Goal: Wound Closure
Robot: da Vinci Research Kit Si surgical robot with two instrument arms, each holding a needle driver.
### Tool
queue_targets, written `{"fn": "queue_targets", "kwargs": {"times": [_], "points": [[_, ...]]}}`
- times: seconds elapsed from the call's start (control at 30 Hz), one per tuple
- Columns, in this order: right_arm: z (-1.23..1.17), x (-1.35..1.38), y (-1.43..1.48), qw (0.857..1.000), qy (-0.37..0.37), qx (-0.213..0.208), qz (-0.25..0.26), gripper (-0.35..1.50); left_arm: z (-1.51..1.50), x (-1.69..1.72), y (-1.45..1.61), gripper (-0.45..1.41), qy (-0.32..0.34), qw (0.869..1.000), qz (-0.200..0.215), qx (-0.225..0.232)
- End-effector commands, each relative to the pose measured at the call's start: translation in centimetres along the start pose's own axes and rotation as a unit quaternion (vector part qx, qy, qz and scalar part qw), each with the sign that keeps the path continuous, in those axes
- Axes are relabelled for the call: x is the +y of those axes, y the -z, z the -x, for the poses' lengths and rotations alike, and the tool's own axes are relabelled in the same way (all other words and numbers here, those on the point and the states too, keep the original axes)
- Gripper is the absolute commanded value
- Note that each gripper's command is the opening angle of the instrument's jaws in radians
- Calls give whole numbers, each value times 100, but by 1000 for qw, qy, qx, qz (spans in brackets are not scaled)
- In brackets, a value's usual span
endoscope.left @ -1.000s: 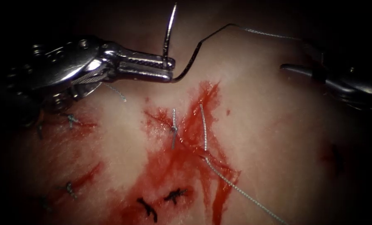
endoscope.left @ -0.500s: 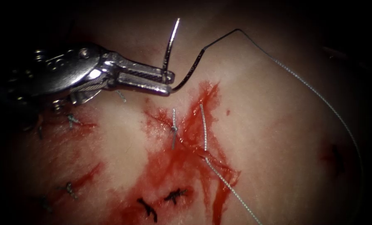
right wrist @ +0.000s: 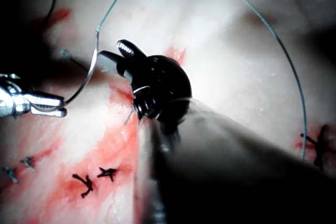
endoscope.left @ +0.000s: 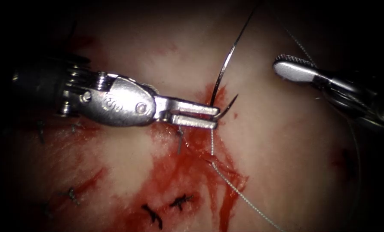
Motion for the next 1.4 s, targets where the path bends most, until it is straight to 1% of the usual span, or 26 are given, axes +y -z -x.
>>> {"fn": "queue_targets", "kwargs": {"times": [0.03,0.1,0.17,0.2,0.27,0.3,0.37,0.47,0.57,0.67,0.7,0.77,0.83,0.9,1.1,1.23,1.27,1.3,1.33,1.37,1.4], "points": [[11,-4,-14,1000,-28,-4,-5,37,5,-2,-6,-45,-9,1000,-1,1],[20,-4,-18,998,-63,-7,-7,39,6,-3,-6,-45,-23,1000,-5,3],[28,-3,-21,997,-77,-9,-8,39,5,-2,-7,-45,-37,999,-6,2],[32,-2,-24,997,-75,-9,-10,51,4,-2,-8,-45,-45,999,-6,4],[39,-1,-30,996,-81,-2,-20,64,2,-2,-11,-45,-56,998,-1,14],[39,0,-31,996,-87,1,-25,64,0,-1,-12,-45,-56,998,-3,16],[41,2,-33,995,-91,7,-32,76,-2,1,-13,-45,-55,998,-4,15],[43,4,-36,994,-108,8,-34,83,-6,2,-16,-45,-54,998,-3,16],[43,4,-39,994,-107,11,-35,83,-7,4,-19,-45,-54,998,1,21],[42,5,-42,993,-107,15,-36,88,-9,5,-21,-45,-54,998,2,25],[42,5,-43,993,-107,15,-36,83,-10,6,-22,-45,-54,998,3,26],[42,6,-48,992,-119,21,-42,79,-12,7,-22,-45,-54,998,6,30],[43,6,-50,990,-124,28,-53,81,-12,7,-22,-45,-54,998,5,37],[43,6,-54,988,-124,45,-76,79,-13,8,-23,-45,-54,998,8,42],[42,8,-55,988,-127,45,-75,79,-16,12,-26,-45,-52,997,18,52],[40,10,-55,987,-133,45,-76,74,-15,15,-29,-45,-52,997,21,60],[39,12,-54,986,-141,43,-76,46,-15,16,-29,-45,-49,997,23,60],[38,12,-53,985,-150,42,-77,22,-15,16,-30,-45,-47,997,23,60],[38,12,-53,983,-162,41,-79,-15,-15,16,-30,-45,-41,997,23,60],[38,12,-52,974,-205,40,-88,-35,-15,16,-31,-45,-32,997,24,59],[38,13,-51,973,-207,43,-97,-35,-15,16,-32,-45,-30,998,24,59]]}}
